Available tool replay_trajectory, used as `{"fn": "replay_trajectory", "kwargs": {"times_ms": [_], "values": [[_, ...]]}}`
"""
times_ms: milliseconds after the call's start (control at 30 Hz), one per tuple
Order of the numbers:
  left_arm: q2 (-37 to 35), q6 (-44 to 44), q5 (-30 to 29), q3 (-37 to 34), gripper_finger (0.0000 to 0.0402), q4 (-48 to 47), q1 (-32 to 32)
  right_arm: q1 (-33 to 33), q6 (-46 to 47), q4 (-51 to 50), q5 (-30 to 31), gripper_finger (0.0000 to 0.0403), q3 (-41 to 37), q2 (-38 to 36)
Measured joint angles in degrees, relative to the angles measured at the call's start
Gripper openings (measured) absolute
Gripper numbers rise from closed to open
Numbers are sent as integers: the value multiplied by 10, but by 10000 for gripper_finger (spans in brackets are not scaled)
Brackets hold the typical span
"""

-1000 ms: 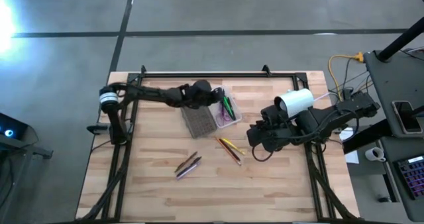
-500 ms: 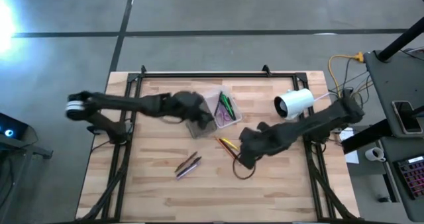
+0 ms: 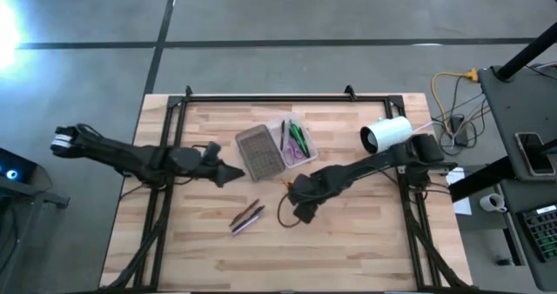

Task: Pick & place school supplies into a supply box
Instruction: Put the yellow pen into the black supply box

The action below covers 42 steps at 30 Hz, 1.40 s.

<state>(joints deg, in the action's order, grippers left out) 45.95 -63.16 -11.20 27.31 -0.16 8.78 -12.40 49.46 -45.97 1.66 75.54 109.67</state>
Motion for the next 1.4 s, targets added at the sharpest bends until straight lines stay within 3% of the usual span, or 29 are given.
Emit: {"fn": "replay_trajectory", "kwargs": {"times_ms": [233, 467, 733, 1067, 1400], "values": [[-71, -24, -12, -47, 130, 2, 0, 9, 22, -7, -2, 141, 21, 53], [-76, -24, -11, -38, 130, 3, 0, 9, 50, -22, -2, 141, 43, 24], [-49, -24, -10, -20, 130, 4, -1, 48, 32, -49, -2, 141, 27, 18], [4, -24, -9, 17, 130, 2, -1, 50, -6, -42, 46, 139, 26, 39], [55, -23, -9, 42, 130, 6, -1, 45, -15, -25, 35, 124, 26, 77]]}}
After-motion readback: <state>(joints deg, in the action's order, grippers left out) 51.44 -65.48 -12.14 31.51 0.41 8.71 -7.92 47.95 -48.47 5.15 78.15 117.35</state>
